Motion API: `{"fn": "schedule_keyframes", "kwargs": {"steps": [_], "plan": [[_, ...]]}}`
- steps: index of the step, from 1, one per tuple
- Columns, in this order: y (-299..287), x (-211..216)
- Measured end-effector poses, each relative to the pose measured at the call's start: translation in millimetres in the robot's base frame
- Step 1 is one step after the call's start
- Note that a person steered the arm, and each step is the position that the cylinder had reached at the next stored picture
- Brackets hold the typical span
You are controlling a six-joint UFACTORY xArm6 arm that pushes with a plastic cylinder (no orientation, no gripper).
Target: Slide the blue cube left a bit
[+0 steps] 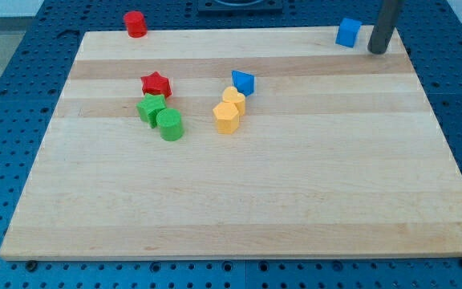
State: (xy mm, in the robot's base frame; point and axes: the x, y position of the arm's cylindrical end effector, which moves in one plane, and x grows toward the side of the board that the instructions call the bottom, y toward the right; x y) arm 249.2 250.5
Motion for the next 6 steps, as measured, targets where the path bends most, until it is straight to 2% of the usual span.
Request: {"fn": "schedule_keyframes", "kwargs": {"steps": [1,2,5,6], "plan": [[17,-34],[22,-46],[-24,-48],[-39,-30]]}}
